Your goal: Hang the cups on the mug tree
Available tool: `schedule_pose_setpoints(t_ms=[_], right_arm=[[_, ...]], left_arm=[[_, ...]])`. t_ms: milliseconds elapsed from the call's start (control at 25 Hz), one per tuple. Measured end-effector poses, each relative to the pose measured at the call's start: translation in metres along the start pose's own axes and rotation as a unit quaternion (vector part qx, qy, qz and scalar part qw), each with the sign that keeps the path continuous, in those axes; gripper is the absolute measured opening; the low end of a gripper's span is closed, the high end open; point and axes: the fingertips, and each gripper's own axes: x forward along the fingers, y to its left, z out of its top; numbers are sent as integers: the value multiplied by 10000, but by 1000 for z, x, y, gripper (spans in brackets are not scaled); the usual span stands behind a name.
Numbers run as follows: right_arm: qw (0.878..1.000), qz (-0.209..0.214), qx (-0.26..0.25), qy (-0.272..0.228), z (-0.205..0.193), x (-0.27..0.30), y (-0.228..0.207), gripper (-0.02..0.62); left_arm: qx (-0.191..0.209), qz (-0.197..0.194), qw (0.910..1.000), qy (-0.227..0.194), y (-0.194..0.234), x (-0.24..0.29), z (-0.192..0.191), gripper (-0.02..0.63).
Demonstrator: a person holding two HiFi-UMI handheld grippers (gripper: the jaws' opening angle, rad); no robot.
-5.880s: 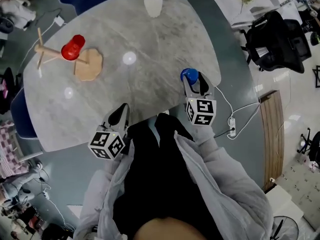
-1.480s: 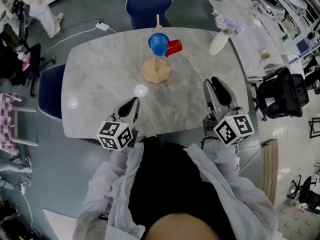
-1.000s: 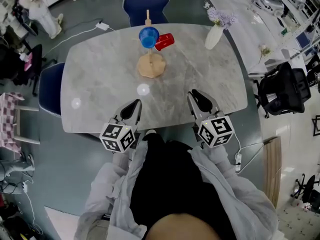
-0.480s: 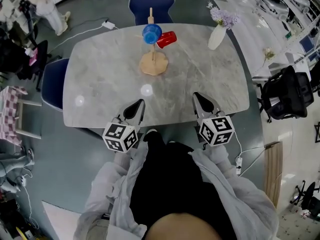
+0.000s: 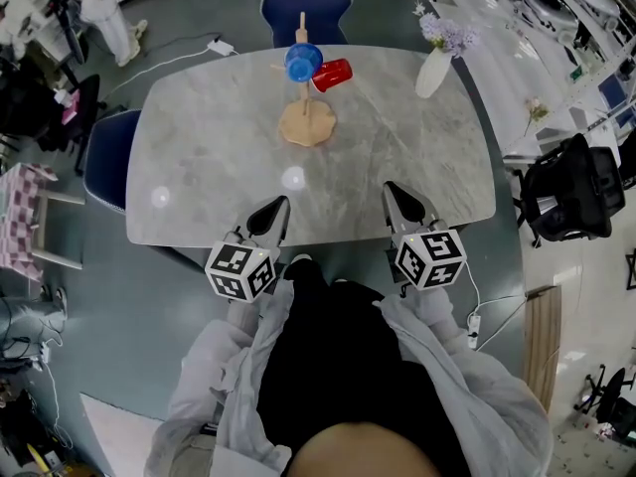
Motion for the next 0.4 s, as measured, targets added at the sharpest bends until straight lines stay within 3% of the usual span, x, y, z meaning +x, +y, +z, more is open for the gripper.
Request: schedule_pose_setpoints(t_ms=[400], right_arm=[[10000, 46, 23, -15, 0, -6, 0, 12]], left_arm=[[-23, 88, 10000, -18, -6, -4, -2, -3]])
